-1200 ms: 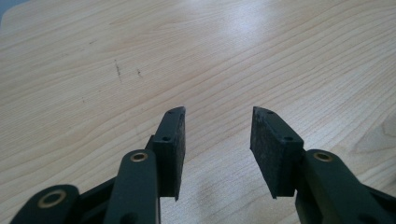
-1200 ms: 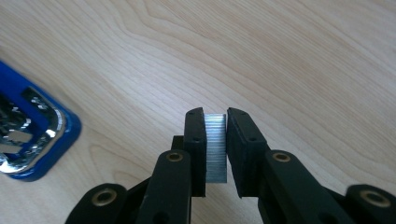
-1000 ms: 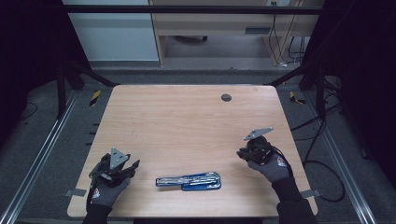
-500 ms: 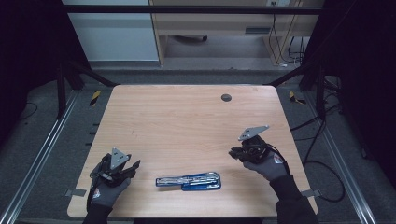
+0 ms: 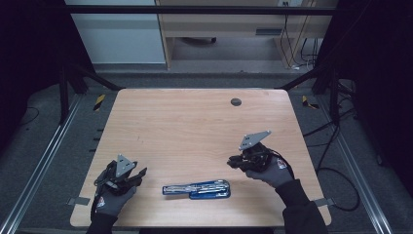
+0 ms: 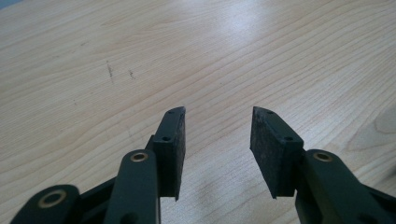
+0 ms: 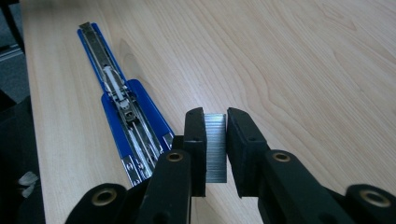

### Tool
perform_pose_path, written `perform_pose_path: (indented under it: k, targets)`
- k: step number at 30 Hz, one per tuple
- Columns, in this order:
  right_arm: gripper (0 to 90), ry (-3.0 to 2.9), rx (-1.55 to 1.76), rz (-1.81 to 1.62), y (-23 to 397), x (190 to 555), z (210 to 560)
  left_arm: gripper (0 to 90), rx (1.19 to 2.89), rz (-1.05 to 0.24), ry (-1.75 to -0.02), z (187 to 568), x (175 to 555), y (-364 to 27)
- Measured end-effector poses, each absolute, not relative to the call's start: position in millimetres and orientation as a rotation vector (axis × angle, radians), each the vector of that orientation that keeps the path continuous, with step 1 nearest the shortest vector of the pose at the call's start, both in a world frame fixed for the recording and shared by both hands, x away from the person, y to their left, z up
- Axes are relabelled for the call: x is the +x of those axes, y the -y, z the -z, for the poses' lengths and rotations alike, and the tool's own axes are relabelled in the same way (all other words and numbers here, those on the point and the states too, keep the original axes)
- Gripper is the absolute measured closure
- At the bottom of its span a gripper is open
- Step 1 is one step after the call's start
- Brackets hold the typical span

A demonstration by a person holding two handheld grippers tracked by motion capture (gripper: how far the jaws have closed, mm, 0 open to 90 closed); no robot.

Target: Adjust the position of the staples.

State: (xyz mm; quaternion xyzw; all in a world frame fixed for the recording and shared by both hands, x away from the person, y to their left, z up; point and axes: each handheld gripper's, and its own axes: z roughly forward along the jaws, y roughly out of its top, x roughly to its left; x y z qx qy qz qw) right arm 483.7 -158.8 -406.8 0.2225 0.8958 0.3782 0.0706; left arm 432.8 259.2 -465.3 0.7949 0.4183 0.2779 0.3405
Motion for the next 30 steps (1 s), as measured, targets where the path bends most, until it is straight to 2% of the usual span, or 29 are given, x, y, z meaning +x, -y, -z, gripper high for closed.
perform_pose_path:
  k: [30]
  targets:
    - [78.6, -2.858, 0.409, -1.094, 121, 482, 402, 55.9, 2.074, -0.726, -1.082, 465, 433, -258]
